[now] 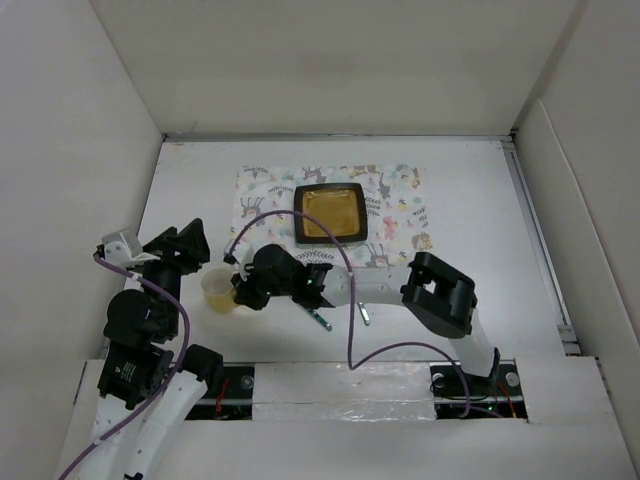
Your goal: Set the dinner table for one person
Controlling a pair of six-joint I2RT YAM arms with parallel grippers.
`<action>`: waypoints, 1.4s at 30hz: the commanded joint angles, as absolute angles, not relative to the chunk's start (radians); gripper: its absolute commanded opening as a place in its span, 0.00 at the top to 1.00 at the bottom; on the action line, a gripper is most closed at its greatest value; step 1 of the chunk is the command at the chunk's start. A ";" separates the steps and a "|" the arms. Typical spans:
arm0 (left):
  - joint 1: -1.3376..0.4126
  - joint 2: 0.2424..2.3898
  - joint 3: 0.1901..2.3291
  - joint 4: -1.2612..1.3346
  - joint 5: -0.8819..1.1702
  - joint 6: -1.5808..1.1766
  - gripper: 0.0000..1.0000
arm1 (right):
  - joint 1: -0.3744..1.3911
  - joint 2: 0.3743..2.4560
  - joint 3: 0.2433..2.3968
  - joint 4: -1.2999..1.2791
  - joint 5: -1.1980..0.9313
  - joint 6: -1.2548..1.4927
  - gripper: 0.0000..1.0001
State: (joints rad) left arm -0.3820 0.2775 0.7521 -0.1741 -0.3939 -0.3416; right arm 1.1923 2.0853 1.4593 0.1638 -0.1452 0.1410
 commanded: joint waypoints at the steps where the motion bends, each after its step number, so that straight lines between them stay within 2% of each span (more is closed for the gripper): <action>1: -0.376 0.270 0.749 -0.140 -0.384 -0.341 0.43 | 1.112 1.869 1.442 0.380 -0.110 0.204 1.00; 4: -0.376 0.267 0.747 -0.133 -0.383 -0.339 0.43 | 0.996 1.755 1.370 0.387 -0.052 0.216 1.00; 5: -0.376 0.265 0.749 -0.138 -0.374 -0.339 0.43 | 0.889 1.711 1.311 0.377 -0.007 0.218 1.00; 10: -0.376 0.270 0.747 -0.130 -0.357 -0.336 0.42 | 0.708 1.612 1.218 0.344 0.129 0.219 1.00; 13: -0.376 0.273 0.753 -0.135 -0.344 -0.337 0.42 | 0.570 1.606 1.200 0.304 0.251 0.221 1.00; 20: -0.376 0.262 0.750 -0.126 -0.339 -0.331 0.42 | 0.339 1.683 1.256 0.238 0.261 0.232 1.00; 34: -0.376 0.276 0.752 -0.133 -0.341 -0.331 0.42 | 0.218 1.936 1.454 0.181 0.232 0.216 1.00; 42: -0.376 0.281 0.752 -0.126 -0.336 -0.330 0.42 | 0.227 1.968 1.431 0.181 0.247 0.221 1.00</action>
